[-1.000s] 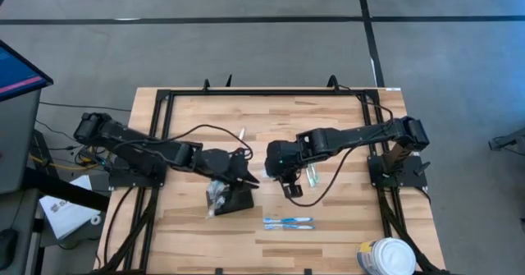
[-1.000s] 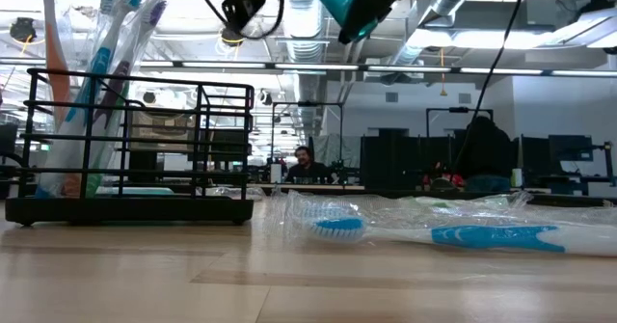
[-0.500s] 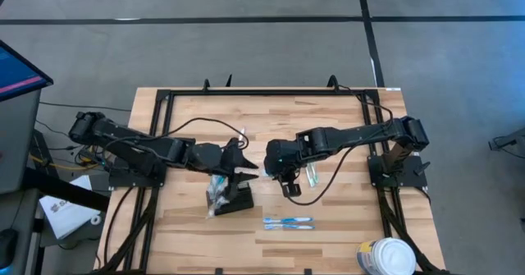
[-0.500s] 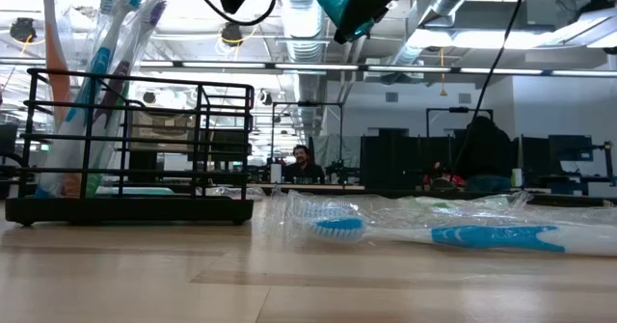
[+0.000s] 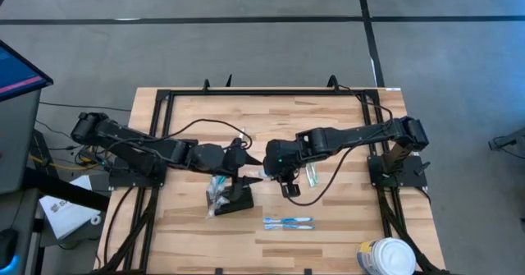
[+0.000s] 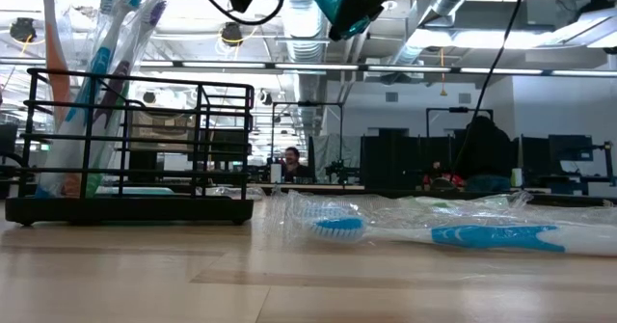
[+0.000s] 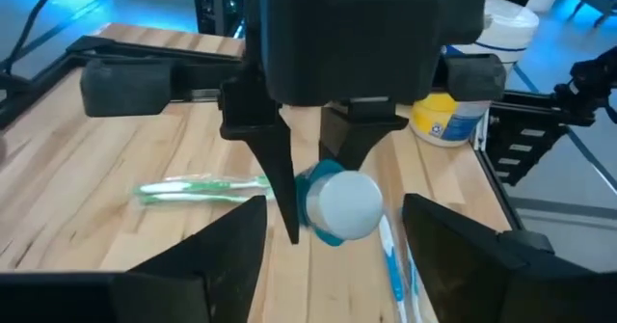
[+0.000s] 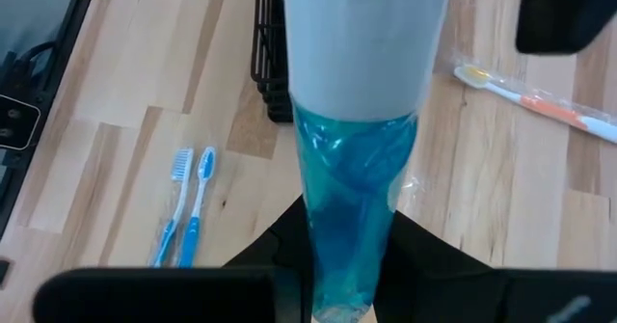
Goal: Pick & Place toothbrushing station
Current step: Put the mouthwash into the black toothbrush rack
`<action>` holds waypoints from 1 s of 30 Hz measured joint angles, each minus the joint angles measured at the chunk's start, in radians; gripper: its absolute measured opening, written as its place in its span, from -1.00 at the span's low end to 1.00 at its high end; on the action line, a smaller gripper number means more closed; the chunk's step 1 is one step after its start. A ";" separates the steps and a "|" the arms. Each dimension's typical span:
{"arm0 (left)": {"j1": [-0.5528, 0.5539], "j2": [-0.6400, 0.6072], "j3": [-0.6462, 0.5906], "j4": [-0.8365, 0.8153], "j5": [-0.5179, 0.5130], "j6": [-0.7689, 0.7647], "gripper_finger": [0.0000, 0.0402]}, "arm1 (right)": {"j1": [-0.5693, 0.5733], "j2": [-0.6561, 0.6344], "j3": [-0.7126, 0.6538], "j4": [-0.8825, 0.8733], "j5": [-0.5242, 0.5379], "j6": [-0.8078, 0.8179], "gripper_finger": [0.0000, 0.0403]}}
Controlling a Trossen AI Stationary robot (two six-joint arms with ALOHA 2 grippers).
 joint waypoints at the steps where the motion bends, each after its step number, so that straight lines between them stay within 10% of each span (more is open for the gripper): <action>1: 0.002 0.000 0.000 0.004 0.000 0.000 0.19 | 0.000 0.000 0.000 0.000 0.000 -0.003 -0.71; 30: 0.073 0.154 0.140 -0.120 0.110 -0.027 0.04 | -0.006 0.002 0.000 0.019 0.000 -0.021 -0.71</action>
